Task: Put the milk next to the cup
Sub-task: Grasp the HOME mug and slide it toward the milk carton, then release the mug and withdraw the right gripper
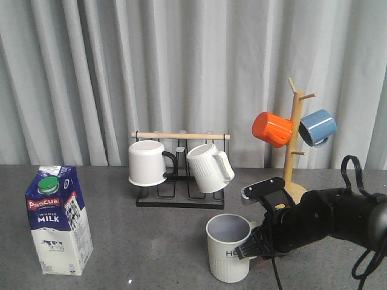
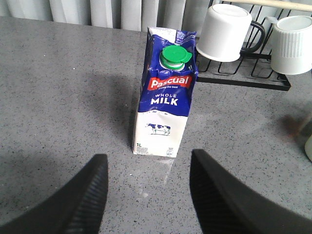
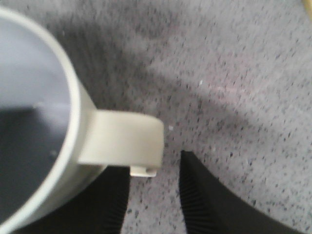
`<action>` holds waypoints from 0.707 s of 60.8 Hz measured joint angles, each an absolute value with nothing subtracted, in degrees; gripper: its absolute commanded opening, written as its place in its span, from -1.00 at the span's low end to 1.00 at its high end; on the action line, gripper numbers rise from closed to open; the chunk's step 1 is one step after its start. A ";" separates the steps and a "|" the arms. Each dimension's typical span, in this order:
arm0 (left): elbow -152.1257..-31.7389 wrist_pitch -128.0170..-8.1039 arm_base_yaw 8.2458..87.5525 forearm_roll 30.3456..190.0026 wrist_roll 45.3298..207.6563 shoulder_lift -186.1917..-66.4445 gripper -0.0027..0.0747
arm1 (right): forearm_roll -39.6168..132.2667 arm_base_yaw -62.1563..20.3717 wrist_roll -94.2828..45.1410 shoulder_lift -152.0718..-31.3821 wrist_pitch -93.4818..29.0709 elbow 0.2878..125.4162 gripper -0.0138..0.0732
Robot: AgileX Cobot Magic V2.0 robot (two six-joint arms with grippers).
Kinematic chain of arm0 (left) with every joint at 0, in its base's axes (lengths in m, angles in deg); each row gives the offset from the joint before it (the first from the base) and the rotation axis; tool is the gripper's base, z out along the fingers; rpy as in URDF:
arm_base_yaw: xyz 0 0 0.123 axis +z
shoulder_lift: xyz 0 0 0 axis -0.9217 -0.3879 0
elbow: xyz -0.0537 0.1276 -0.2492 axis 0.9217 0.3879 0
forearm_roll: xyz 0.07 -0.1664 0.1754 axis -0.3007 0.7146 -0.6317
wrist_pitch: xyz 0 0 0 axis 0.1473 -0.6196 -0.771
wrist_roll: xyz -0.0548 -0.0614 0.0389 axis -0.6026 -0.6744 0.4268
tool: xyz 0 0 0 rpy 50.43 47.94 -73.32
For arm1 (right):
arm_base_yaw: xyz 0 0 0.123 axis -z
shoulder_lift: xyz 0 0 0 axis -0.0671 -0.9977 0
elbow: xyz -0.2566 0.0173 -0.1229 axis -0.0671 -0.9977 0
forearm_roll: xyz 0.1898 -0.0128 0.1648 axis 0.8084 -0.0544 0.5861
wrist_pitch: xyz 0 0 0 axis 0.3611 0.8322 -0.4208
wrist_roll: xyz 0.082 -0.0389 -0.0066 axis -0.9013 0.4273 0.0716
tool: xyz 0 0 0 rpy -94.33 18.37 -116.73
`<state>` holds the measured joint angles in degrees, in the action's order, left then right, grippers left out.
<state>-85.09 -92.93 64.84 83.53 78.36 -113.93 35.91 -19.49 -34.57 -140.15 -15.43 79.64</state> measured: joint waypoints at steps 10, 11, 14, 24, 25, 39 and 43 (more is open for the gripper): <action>-85.09 -93.05 64.84 83.53 78.36 -113.93 0.04 | 35.13 -19.49 -34.68 -138.63 -12.31 79.64 0.08; -85.09 -93.05 64.84 83.53 78.36 -113.93 0.04 | 35.07 -19.49 -34.76 -138.14 -11.86 79.64 0.08; -85.09 -93.07 64.84 83.53 78.36 -113.93 0.04 | 34.88 -19.49 -34.81 -136.94 -10.98 79.64 0.08; -85.09 -93.31 64.84 83.53 78.39 -113.93 0.04 | 34.74 -19.49 -35.38 -130.73 -5.67 79.64 0.07; -85.09 -93.37 64.84 83.53 78.39 -113.93 0.04 | 34.74 -19.49 -35.48 -130.10 -5.05 79.64 0.06; -85.09 -93.47 64.84 83.53 78.39 -113.93 0.04 | 36.40 -19.49 -35.14 -116.54 1.62 76.49 -0.23; -85.09 -93.47 64.84 83.53 78.39 -113.93 0.04 | 38.94 -19.49 -34.13 -111.36 1.60 72.86 -0.36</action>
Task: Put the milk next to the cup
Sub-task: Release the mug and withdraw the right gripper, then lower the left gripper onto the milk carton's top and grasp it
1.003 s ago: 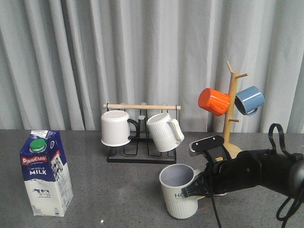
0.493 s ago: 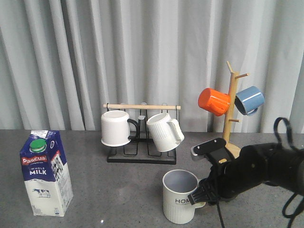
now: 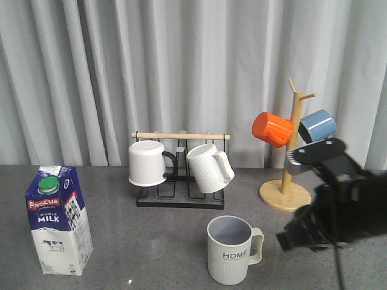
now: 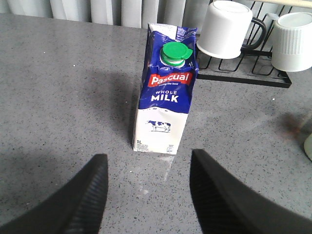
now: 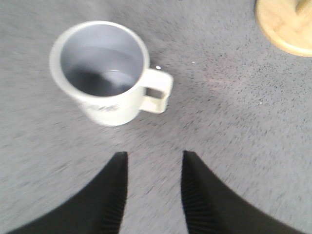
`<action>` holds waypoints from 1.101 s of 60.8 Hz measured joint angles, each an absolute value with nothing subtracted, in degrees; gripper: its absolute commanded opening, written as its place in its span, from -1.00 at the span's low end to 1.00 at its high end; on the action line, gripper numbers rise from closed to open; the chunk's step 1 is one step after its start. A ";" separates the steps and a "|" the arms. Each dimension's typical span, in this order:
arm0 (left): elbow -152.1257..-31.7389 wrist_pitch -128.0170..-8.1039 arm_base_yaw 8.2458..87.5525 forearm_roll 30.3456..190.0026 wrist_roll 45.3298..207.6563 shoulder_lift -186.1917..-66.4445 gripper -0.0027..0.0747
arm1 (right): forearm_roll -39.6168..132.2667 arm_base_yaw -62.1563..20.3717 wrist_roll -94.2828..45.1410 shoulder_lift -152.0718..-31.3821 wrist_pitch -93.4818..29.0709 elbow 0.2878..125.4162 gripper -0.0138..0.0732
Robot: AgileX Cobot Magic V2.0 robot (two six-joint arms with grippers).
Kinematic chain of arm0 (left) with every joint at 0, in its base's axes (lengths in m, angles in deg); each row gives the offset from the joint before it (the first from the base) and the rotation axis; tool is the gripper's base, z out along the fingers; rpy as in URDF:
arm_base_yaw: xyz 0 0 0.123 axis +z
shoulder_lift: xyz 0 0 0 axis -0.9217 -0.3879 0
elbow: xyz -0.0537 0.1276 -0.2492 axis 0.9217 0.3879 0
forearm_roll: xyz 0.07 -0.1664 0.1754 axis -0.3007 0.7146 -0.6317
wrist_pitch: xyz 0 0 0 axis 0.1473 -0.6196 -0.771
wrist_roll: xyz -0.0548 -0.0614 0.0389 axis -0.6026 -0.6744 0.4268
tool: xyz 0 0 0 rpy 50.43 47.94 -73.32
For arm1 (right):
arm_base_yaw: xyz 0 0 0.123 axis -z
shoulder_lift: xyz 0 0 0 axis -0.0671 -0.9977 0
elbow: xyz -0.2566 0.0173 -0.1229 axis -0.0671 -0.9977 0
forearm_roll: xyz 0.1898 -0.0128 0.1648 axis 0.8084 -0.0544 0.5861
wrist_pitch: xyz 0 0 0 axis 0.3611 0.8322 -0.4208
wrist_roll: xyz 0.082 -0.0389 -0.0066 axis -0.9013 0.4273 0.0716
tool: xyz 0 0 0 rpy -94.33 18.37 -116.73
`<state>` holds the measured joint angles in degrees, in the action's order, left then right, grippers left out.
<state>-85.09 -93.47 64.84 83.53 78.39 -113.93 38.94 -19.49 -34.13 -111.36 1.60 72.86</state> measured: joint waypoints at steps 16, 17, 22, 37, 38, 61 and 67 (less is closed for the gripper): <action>-85.09 -96.25 64.84 83.53 78.39 -113.93 0.04 | 48.08 -19.49 -26.49 -87.75 0.90 53.10 -0.70; -85.09 -96.44 64.84 83.53 78.39 -113.93 0.04 | 48.21 -19.49 -26.37 -86.46 0.90 51.95 -0.70; -85.09 -97.25 64.84 83.53 78.39 -113.93 0.04 | 48.44 -19.49 -26.08 -79.71 0.90 45.25 -0.70; -85.21 -98.42 64.84 87.81 80.00 -114.19 0.11 | 48.46 -19.49 -26.38 -63.57 0.52 30.16 -0.70; -85.32 -98.57 64.84 88.32 80.39 -114.32 0.12 | 48.46 -19.49 -26.49 -63.03 0.43 29.49 -0.70; -107.88 -111.35 64.84 93.29 88.32 -126.30 0.38 | 48.46 -19.49 -27.44 -59.56 -1.36 25.11 -0.69; -117.63 -115.04 64.84 93.33 88.67 -131.23 0.38 | 48.46 -19.49 -27.44 -59.56 -1.36 25.11 -0.69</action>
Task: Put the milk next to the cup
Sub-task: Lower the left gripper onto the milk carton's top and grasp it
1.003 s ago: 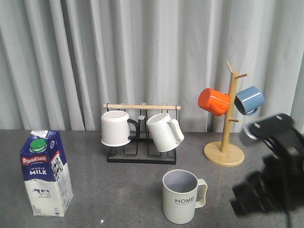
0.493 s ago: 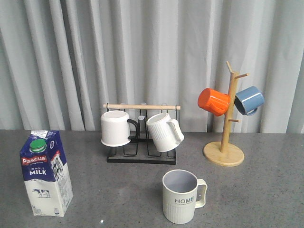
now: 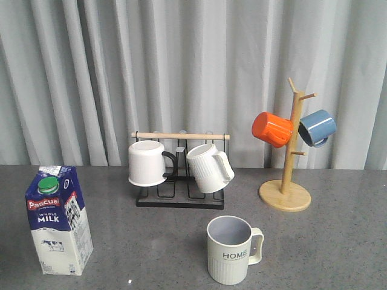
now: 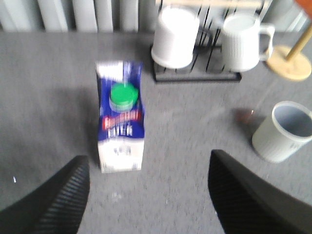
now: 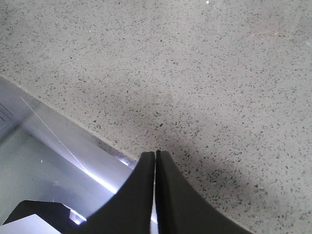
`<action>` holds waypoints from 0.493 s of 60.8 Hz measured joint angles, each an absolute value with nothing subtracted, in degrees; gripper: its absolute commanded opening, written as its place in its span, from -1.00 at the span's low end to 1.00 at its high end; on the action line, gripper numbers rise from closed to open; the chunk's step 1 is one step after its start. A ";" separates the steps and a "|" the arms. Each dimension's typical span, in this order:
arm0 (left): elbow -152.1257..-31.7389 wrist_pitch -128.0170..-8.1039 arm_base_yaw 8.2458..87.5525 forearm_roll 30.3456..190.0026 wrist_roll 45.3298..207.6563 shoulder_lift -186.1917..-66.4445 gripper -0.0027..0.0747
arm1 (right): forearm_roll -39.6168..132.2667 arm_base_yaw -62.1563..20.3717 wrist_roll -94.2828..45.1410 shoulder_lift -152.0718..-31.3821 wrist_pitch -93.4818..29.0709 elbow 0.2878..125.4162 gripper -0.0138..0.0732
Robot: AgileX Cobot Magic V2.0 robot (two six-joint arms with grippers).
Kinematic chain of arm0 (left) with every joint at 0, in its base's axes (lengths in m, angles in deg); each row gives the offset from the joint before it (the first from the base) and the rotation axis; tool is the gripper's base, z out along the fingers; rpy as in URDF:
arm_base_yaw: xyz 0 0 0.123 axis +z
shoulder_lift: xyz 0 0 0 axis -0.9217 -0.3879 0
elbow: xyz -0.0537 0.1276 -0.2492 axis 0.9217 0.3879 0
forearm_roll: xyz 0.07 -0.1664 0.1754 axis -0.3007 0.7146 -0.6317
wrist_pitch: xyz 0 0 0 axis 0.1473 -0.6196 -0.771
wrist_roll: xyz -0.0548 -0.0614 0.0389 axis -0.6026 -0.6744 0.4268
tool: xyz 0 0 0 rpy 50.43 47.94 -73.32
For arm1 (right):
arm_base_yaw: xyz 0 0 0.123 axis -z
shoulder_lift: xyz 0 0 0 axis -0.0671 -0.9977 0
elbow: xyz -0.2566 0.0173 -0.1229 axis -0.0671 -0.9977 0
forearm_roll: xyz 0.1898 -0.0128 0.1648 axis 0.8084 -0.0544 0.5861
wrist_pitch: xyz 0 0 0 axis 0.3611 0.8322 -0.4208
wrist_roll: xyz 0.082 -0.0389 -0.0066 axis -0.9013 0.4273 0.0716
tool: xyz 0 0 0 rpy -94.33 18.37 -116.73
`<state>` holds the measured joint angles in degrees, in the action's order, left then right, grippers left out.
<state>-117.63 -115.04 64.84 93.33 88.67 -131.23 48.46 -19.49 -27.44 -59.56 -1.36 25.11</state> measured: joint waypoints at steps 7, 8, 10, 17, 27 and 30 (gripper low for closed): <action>-128.62 -119.87 64.84 93.33 88.80 -137.46 0.38 | 48.46 -19.49 -27.44 -59.56 -1.36 25.11 -0.69; -130.46 -120.54 64.84 93.33 88.80 -138.65 0.38 | 48.46 -19.49 -27.45 -59.56 -1.36 25.11 -0.69; -132.76 -121.30 64.84 93.33 88.86 -140.24 0.38 | 48.46 -19.49 -27.45 -59.56 -1.36 25.11 -0.69; -140.49 -123.92 64.84 93.33 88.86 -147.25 0.38 | 48.46 -19.49 -27.50 -59.56 -1.59 25.11 -0.69; -145.03 -126.30 64.84 93.33 88.86 -155.89 0.38 | 48.46 -19.49 -27.55 -59.56 -1.64 25.11 -0.69; -145.06 -126.61 64.84 93.33 88.86 -158.03 0.38 | 48.46 -19.49 -27.55 -59.56 -1.64 25.11 -0.69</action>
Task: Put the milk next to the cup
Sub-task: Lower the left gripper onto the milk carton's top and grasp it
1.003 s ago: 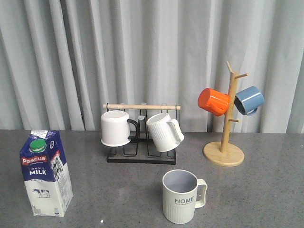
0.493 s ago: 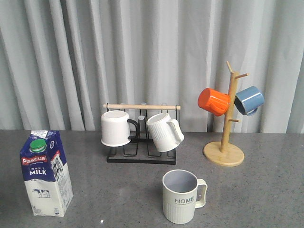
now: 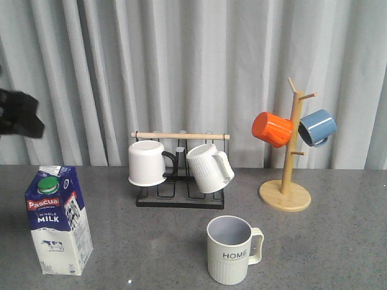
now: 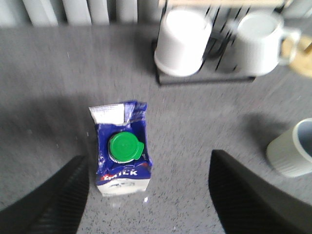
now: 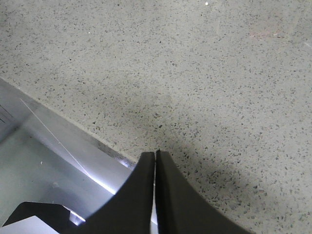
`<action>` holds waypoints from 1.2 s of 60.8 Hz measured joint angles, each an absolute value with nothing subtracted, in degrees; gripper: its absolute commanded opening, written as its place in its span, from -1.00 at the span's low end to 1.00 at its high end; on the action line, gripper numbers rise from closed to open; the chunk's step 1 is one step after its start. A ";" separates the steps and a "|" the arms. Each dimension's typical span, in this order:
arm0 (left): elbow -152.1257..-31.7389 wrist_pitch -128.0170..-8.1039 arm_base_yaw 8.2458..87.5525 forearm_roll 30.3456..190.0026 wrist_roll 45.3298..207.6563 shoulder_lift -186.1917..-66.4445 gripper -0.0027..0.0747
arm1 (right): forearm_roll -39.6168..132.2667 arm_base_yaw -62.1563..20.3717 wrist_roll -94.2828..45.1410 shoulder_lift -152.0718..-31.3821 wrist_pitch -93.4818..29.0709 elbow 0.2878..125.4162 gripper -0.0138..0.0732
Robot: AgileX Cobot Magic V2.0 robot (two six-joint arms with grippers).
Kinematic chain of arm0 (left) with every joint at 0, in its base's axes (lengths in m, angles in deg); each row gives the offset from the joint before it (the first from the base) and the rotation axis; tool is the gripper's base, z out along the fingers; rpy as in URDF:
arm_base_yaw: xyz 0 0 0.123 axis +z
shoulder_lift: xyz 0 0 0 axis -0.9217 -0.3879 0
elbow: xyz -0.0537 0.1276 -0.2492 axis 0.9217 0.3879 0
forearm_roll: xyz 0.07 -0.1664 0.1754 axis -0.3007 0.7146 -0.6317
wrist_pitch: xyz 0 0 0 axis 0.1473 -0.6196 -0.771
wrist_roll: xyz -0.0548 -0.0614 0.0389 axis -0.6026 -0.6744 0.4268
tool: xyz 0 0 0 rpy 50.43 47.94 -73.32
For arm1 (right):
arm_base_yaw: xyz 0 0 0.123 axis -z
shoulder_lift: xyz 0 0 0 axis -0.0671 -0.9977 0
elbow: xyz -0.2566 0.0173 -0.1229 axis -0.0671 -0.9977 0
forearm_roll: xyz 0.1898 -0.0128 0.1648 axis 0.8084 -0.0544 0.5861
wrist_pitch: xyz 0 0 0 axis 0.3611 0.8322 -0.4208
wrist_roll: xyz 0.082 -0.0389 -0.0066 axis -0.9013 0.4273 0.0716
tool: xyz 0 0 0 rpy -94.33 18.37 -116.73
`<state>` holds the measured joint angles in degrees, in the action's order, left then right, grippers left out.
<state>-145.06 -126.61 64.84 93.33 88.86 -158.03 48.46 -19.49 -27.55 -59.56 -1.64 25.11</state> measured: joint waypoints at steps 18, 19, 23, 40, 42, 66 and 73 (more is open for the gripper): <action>-145.06 -127.01 64.84 93.33 88.86 -165.85 0.38 | 48.46 -19.49 -27.55 -59.56 -1.64 25.11 -0.69; -145.06 -127.01 64.84 93.33 88.86 -165.98 0.38 | 48.46 -19.49 -27.55 -59.56 -1.64 25.11 -0.69; -145.06 -126.95 64.84 93.33 88.86 -166.65 0.38 | 48.46 -19.49 -27.55 -59.56 -1.64 25.11 -0.69; -145.06 -126.69 64.84 92.75 88.86 -169.65 0.38 | 48.46 -19.49 -27.55 -59.56 -1.72 25.11 -0.69; -145.06 -126.56 64.84 92.47 88.86 -169.89 0.38 | 48.46 -19.49 -27.55 -59.56 -1.72 25.11 -0.69; -145.06 -126.47 64.84 91.35 88.86 -174.01 0.37 | 48.46 -19.49 -27.55 -59.56 -1.72 25.11 -0.69; -145.06 -126.47 64.84 90.97 88.86 -175.15 0.29 | 48.46 -19.49 -27.55 -59.56 -1.72 25.11 -0.69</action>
<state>-145.06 -126.47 64.84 90.97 88.86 -175.15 48.46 -19.49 -27.55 -59.56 -1.72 25.11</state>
